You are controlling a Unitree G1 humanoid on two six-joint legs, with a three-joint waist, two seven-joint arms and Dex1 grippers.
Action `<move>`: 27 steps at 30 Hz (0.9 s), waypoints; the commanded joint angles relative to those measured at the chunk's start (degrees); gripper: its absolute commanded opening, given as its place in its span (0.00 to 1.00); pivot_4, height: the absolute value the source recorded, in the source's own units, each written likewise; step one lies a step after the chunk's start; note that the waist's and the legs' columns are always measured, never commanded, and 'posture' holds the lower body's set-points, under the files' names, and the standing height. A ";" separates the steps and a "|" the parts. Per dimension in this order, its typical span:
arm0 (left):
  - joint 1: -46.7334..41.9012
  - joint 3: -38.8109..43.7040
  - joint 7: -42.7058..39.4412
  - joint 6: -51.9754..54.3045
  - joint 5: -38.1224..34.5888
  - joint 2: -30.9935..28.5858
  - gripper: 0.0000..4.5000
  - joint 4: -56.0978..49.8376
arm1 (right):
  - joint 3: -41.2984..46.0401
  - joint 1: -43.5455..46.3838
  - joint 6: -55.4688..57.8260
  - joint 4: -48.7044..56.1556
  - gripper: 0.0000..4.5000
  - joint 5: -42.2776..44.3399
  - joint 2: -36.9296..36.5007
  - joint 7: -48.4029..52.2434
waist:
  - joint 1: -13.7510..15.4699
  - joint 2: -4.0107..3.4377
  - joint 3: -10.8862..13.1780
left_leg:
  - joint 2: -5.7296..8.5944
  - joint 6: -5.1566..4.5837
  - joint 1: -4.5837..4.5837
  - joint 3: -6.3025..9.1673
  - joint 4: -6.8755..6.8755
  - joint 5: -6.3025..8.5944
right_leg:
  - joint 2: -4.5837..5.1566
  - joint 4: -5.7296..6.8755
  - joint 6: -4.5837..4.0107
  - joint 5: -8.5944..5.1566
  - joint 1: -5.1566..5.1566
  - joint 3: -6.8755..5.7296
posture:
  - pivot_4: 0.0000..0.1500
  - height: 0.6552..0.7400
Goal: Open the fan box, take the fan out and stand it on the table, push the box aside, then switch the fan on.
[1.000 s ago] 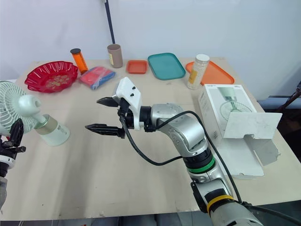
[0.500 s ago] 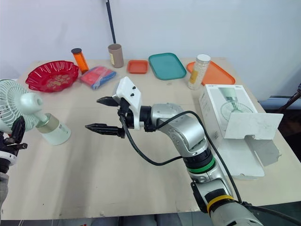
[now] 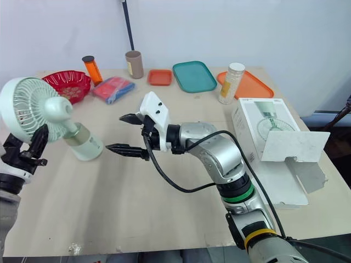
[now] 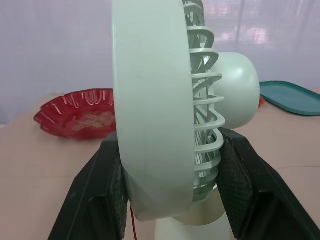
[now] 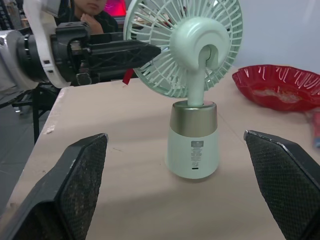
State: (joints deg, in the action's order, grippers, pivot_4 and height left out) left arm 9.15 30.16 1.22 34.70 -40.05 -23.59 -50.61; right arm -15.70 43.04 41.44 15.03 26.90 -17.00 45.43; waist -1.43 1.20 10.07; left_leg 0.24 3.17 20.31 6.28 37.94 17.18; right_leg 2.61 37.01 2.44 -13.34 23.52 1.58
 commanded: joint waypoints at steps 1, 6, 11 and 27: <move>-1.30 -1.28 1.21 -0.52 -0.59 -0.15 0.43 -4.29 | 1.33 -0.51 0.14 2.90 1.00 -0.24 -0.65 -1.42 | 0.00 0.00 0.00 | 0.00 0.00 0.00 0.00 0.00 0.00 | 0.00 0.00 0.00 0.00 0.00 0.00 | 1.00 1.00; -2.17 -5.44 2.20 0.56 -1.62 0.31 0.43 -5.97 | 0.83 -1.25 0.81 3.18 1.00 -1.31 -0.98 -3.57 | 0.01 0.01 0.01 | 0.00 0.00 0.01 0.00 0.00 0.00 | -0.01 0.00 0.00 0.00 0.01 0.00 | 1.00 1.00; -2.66 -8.47 2.50 0.61 -1.27 0.12 0.43 -6.46 | -0.30 -1.36 1.20 3.18 1.00 -2.34 -0.18 -5.08 | 0.00 0.01 0.01 | 0.00 0.02 0.03 0.00 0.00 -0.01 | -0.02 0.00 0.00 0.00 0.03 0.01 | 1.00 1.00; -4.17 -13.49 2.02 0.35 0.48 -0.19 0.43 -6.89 | -4.12 -0.71 0.16 -0.98 1.00 -7.17 4.12 -8.01 | 0.00 0.00 0.01 | 0.01 0.04 0.03 0.00 -0.01 -0.02 | -0.01 0.00 0.00 0.00 0.04 0.01 | 1.00 1.00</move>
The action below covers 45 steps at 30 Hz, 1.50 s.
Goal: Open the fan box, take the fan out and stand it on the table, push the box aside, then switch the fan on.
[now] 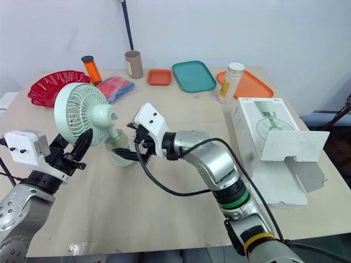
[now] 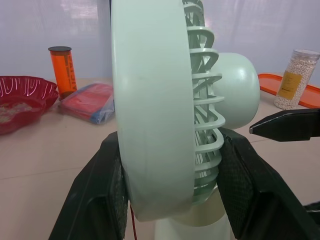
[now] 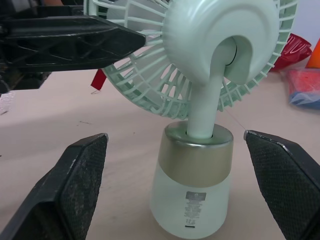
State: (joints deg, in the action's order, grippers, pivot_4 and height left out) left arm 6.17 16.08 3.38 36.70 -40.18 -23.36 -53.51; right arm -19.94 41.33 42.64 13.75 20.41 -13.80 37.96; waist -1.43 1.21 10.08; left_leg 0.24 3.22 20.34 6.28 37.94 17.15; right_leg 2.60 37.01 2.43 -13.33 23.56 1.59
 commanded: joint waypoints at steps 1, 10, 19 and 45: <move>-1.15 0.33 -0.17 -1.70 0.79 -0.37 0.43 -4.00 | 0.04 1.01 -1.13 -0.15 1.00 -1.01 1.27 -0.73 | 0.00 0.00 0.00 | 0.00 0.00 0.00 0.00 0.00 0.00 | 0.00 0.00 0.00 0.00 0.00 0.00 | 1.00 1.00; -0.93 -0.24 -0.37 -1.63 1.31 -0.38 0.42 -4.26 | 0.07 1.60 -1.26 -2.68 0.52 -3.00 4.28 -2.08 | -0.01 0.00 0.00 | 0.00 0.00 0.01 0.00 -0.01 0.00 | 0.00 0.00 0.00 0.00 0.01 0.00 | 1.00 1.00; -0.74 -0.62 0.06 -1.33 1.48 -0.27 0.42 -4.91 | 0.07 2.81 -3.00 -6.61 0.52 -4.96 7.03 -2.75 | -0.03 -0.01 0.00 | 0.00 0.01 0.01 0.00 -0.01 0.00 | 0.00 0.00 0.00 0.00 0.02 0.00 | 1.00 1.00; -0.57 -2.22 1.05 -1.16 2.14 0.31 0.42 -5.03 | 0.75 4.49 -5.16 -11.45 0.52 -6.20 10.23 -3.14 | -0.04 -0.02 0.01 | 0.00 0.01 0.02 0.00 -0.02 -0.01 | 0.00 0.00 0.00 0.00 0.04 0.00 | 1.00 1.00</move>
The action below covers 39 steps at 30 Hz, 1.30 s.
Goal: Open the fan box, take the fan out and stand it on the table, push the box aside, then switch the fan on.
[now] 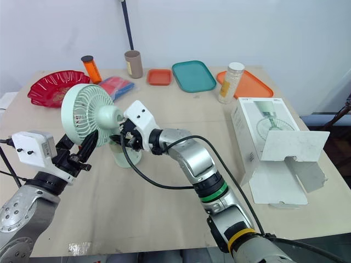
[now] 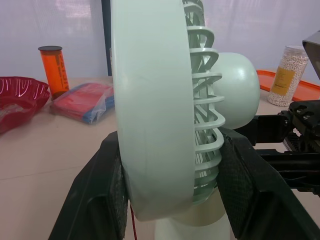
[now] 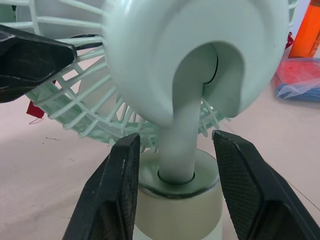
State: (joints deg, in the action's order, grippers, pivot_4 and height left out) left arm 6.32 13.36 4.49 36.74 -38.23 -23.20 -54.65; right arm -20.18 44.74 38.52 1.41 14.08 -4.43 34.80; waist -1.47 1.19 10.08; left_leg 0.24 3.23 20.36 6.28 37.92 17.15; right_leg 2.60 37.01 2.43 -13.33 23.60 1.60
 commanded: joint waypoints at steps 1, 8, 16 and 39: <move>-0.74 0.47 -0.08 -1.20 0.21 0.14 0.42 -3.87 | 1.01 1.05 -0.90 0.91 0.52 0.20 0.97 -0.01 | 0.00 0.00 0.00 | 0.00 0.00 0.00 0.00 0.00 0.00 | 0.00 0.00 0.00 0.00 0.00 0.00 | 1.00 1.00; -0.85 0.43 0.04 -1.08 0.23 0.13 0.42 -3.87 | 1.05 0.91 -0.52 1.06 0.46 0.37 1.22 -0.05 | 0.00 0.00 0.00 | 0.00 0.00 0.00 0.00 0.00 0.00 | 0.00 0.00 0.00 0.00 0.00 0.00 | 1.00 1.00; -0.79 0.33 -0.10 -1.38 0.46 0.34 0.42 -3.71 | 0.92 0.80 -0.05 1.09 0.07 0.19 1.61 -0.32 | 0.00 0.00 0.00 | 0.00 0.00 0.01 0.00 0.00 0.00 | 0.00 0.00 0.00 0.00 0.02 0.00 | 1.00 1.00; 0.53 3.35 -1.85 -1.91 -0.09 -0.51 0.86 -3.88 | 0.92 0.82 -0.10 0.79 0.07 0.06 1.41 -0.05 | -0.02 0.00 0.00 | 0.00 0.00 0.02 0.00 0.00 0.00 | 0.00 0.00 0.00 0.00 0.02 0.00 | 1.00 1.00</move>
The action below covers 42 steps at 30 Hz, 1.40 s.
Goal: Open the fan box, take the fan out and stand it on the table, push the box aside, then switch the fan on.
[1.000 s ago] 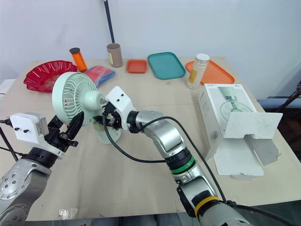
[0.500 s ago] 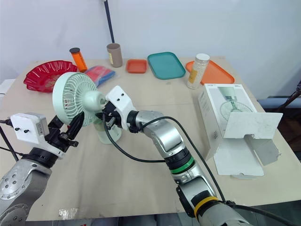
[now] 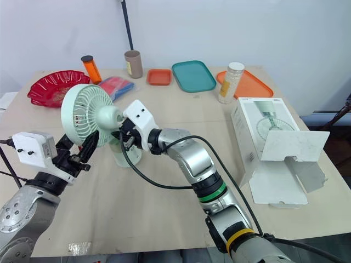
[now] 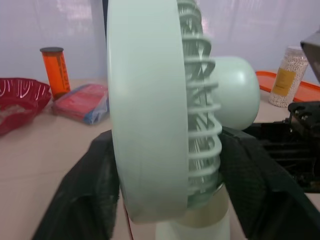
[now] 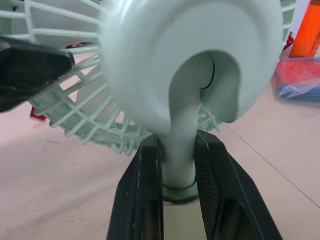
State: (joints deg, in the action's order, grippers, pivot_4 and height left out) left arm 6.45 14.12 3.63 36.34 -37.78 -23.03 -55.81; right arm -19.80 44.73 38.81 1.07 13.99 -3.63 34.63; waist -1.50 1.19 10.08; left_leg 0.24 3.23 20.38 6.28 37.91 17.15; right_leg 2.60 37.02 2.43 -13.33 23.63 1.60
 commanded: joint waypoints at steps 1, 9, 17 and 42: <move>0.67 3.39 -1.26 -1.56 -0.96 -0.79 0.95 -2.75 | 0.59 0.86 -0.43 1.08 0.07 0.16 0.54 0.22 | -0.01 0.00 0.00 | 0.00 0.00 0.00 0.00 0.00 0.00 | 0.00 0.00 0.00 0.00 0.00 0.00 | 1.00 1.00; 3.52 13.35 -2.60 -1.77 -6.83 -3.53 1.00 -4.03 | 0.64 0.90 -0.92 0.66 0.07 0.11 -0.18 1.23 | -0.10 0.00 0.00 | 0.00 0.01 -0.01 0.00 0.00 0.00 | -0.01 0.00 -0.01 0.00 0.00 0.00 | 1.00 1.00; 8.85 36.85 -2.12 -2.16 -20.75 -12.25 1.00 1.89 | 2.14 1.15 -2.19 -0.70 0.07 0.97 -1.01 3.28 | -0.54 -0.03 0.01 | -0.02 0.02 -0.01 0.02 -0.04 -0.01 | -0.01 0.01 -0.02 0.00 0.03 -0.02 | 1.00 1.00; 21.08 20.40 -31.42 -13.91 -1.03 -11.82 1.00 12.49 | 8.85 -2.55 0.95 11.68 0.07 10.21 -9.26 11.07 | -1.16 -0.06 0.03 | -0.04 0.21 0.22 -0.03 -0.27 -0.12 | -0.04 0.03 -0.06 -0.01 0.35 0.03 | 1.00 1.00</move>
State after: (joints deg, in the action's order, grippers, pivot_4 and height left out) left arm 27.63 35.18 -26.58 24.62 -40.40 -34.94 -43.17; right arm -13.09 42.14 40.06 7.16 21.05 -12.90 44.15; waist -2.66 1.13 10.12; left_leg 0.20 3.44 20.60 6.24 37.64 17.03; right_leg 2.57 37.05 2.36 -13.34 23.99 1.63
